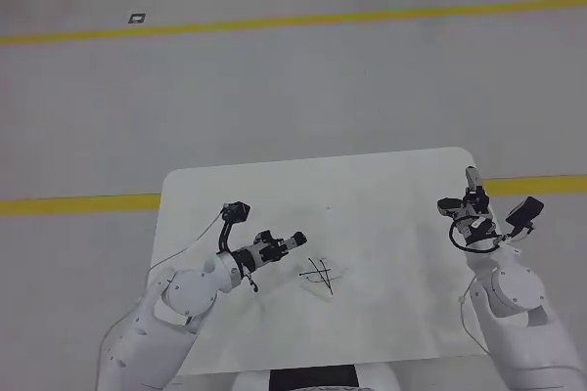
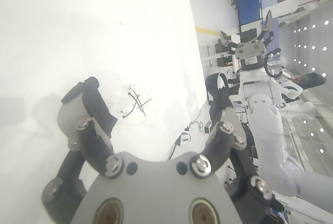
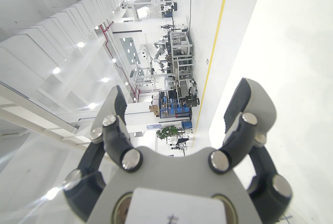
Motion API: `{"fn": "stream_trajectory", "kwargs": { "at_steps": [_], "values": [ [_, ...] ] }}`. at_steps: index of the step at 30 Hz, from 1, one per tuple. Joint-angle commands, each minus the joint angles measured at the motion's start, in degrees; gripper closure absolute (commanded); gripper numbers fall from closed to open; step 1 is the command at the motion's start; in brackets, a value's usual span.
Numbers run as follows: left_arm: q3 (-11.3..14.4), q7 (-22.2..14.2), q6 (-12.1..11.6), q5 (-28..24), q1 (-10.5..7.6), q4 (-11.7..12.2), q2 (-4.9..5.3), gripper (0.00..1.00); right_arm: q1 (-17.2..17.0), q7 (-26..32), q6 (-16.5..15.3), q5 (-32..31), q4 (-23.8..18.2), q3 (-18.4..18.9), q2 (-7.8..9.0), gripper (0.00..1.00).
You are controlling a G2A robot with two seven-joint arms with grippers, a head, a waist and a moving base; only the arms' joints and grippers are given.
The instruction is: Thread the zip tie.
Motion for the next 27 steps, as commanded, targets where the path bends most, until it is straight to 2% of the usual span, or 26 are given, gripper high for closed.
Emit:
{"fn": "stream_trajectory", "kwargs": {
  "at_steps": [1,5,9,11,22,23,25,27],
  "values": [
    [0.78,0.08,2.51,-2.45,0.0,-0.84,-0.13,0.0,0.0,0.0,0.0,0.0,0.0,0.0,0.0,0.0],
    [3.4,1.34,8.08,-4.76,-0.29,-2.58,-0.61,0.0,0.0,0.0,0.0,0.0,0.0,0.0,0.0,0.0],
    [5.87,4.42,16.07,-8.84,-0.66,-3.11,-1.34,0.0,0.0,0.0,0.0,0.0,0.0,0.0,0.0,0.0],
    [6.64,5.21,16.07,-9.2,-0.35,-2.12,-1.49,0.0,0.0,0.0,0.0,0.0,0.0,0.0,0.0,0.0],
    [7.27,5.88,16.07,-8.98,-0.13,-2.22,-1.58,0.0,0.0,0.0,0.0,0.0,0.0,0.0,0.0,0.0],
    [7.85,6.55,16.07,-10.03,0.1,-2.04,-1.72,0.0,0.0,0.0,0.0,0.0,0.0,0.0,0.0,0.0],
    [8.98,7.72,16.07,-8.48,0.07,-1.01,-1.82,0.0,0.0,0.0,0.0,0.0,0.0,0.0,0.0,0.0],
    [9.89,8.67,16.07,-10.25,-0.07,-0.31,-2.19,0.0,0.0,0.0,0.0,0.0,0.0,0.0,0.0,0.0]
  ]
}}
